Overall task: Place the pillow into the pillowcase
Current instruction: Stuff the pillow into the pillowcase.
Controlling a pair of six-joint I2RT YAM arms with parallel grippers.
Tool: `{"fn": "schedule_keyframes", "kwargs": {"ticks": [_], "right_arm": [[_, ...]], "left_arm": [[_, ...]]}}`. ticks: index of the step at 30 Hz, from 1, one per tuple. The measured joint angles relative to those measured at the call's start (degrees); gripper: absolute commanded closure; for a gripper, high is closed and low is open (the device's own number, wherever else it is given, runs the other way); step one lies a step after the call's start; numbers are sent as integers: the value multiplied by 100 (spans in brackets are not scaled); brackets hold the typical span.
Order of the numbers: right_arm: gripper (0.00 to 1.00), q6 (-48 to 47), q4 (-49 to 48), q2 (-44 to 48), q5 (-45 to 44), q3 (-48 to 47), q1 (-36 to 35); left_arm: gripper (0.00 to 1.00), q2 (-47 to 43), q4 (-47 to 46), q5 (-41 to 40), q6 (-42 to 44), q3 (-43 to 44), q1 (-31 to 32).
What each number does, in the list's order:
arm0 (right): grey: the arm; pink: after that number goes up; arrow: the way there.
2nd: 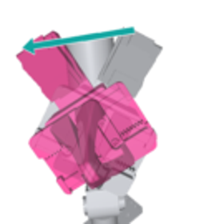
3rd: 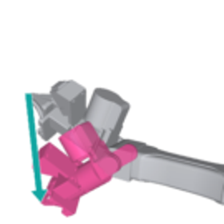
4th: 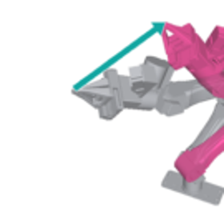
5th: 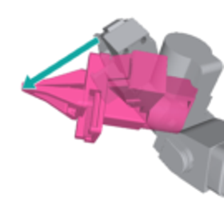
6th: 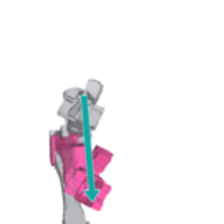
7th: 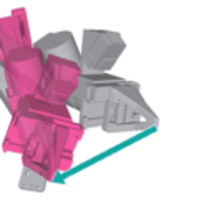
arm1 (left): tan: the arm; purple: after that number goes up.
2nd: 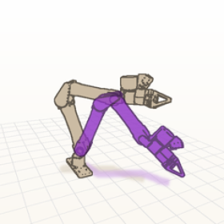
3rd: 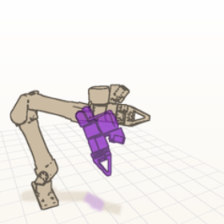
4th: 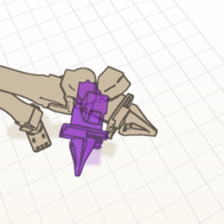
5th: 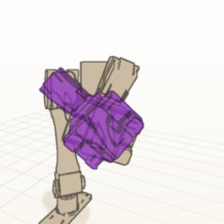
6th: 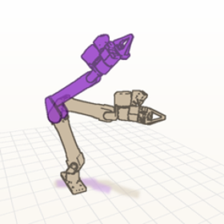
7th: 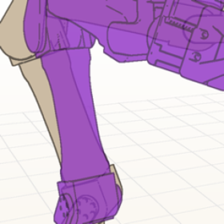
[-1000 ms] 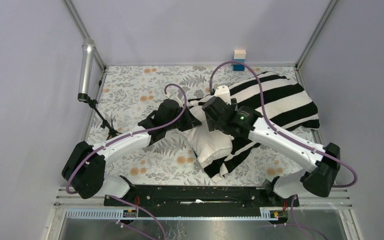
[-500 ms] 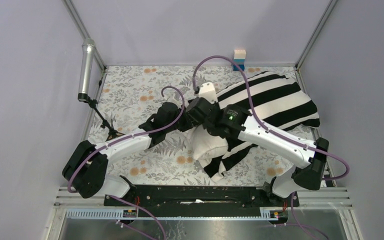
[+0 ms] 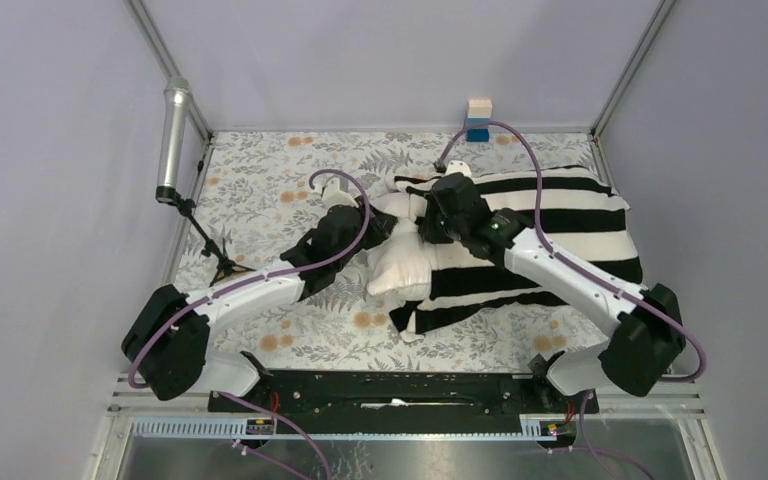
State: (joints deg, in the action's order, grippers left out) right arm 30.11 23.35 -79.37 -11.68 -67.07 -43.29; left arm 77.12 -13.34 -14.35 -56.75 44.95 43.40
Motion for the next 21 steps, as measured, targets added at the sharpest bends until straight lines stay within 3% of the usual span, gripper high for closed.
{"fn": "schedule_keyframes", "kwargs": {"ticks": [1,2,4,11,15,17,18,21], "right_arm": [[100,2,-173,-105,101,-17,122],[100,4,-352,-254,201,-57,227],[100,17,-577,-540,339,-181,365],[100,13,-859,-1054,516,-774,509],[100,-15,-839,-1069,516,-885,518],[100,-28,-713,-1104,531,-973,518],[100,-33,-627,-1128,540,-1051,516],[100,-33,-278,-1185,540,-1390,411]], "left_arm": [[27,57,39,-11,133,79,-22],[16,85,122,-33,280,146,-48],[7,37,365,-33,492,245,-85],[8,-1495,1882,367,1241,299,-83],[8,-1928,2188,942,1329,278,-83],[20,-1810,2153,1244,1322,223,-83],[33,-1661,2124,1329,1318,214,-83],[89,-879,1714,1515,1121,212,-83]]}}
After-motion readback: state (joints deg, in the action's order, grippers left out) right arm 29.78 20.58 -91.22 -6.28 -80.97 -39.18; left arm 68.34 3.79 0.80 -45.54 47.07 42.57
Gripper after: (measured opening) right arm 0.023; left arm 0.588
